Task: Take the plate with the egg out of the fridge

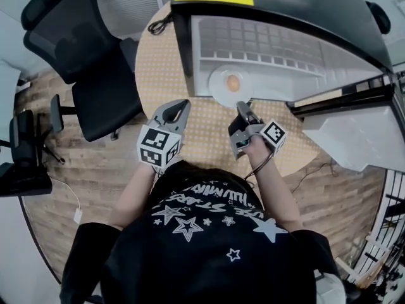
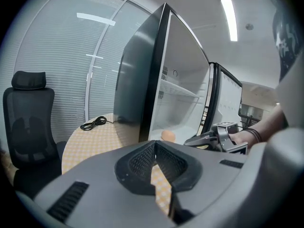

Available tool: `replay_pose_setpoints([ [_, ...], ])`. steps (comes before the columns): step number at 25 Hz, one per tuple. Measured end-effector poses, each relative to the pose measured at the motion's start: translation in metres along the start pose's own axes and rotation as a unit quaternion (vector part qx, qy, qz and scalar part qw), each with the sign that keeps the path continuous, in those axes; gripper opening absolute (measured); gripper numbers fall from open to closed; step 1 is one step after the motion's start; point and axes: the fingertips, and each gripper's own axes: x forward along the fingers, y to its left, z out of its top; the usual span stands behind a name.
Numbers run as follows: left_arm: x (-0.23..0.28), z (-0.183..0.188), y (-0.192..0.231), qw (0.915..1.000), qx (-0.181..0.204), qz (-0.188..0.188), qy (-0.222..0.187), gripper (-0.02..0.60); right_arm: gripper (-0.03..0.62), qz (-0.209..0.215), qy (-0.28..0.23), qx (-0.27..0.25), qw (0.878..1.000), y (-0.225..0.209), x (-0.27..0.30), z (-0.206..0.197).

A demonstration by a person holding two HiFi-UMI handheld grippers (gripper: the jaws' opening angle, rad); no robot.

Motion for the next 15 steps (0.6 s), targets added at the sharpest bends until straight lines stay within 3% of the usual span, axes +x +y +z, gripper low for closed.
replay_pose_setpoints([
  [15,-0.028,-0.007,-0.014,0.9993,-0.004,0.038,-0.005,0.006,0.037,0.016,0.027,0.005,0.999,-0.009,0.007,-0.004],
])
